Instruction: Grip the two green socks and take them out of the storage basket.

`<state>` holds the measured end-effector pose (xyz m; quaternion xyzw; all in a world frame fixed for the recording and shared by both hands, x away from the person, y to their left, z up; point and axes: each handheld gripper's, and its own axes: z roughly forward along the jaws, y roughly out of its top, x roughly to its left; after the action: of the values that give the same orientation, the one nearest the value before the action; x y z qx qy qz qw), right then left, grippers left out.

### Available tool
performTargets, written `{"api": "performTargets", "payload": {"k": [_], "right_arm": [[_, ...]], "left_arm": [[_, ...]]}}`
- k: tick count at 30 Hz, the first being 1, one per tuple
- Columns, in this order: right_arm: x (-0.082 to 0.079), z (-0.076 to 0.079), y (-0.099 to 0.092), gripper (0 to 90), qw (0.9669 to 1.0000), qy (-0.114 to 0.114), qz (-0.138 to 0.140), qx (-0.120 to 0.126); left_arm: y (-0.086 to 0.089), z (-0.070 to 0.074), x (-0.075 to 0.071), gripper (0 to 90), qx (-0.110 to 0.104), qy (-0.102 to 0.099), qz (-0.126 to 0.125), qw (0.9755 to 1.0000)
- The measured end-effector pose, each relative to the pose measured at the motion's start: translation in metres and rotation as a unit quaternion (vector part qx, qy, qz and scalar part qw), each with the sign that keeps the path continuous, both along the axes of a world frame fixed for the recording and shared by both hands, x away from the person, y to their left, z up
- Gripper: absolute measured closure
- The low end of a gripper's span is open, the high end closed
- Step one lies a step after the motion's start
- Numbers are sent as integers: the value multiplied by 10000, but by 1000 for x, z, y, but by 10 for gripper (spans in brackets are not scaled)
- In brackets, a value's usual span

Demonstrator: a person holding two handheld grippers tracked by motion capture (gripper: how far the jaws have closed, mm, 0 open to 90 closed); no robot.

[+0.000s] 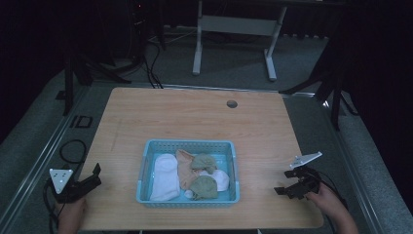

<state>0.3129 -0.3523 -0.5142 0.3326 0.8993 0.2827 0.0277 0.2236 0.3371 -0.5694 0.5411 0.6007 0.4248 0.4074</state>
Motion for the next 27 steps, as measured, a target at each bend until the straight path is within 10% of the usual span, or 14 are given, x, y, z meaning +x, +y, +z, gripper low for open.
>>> {"api": "performTargets", "payload": {"k": [27], "right_arm": [[-5, 34, 62, 132, 9918, 122, 1195, -437]], "left_arm": [[1, 0, 0, 3, -32, 30, -66, 10000]]}}
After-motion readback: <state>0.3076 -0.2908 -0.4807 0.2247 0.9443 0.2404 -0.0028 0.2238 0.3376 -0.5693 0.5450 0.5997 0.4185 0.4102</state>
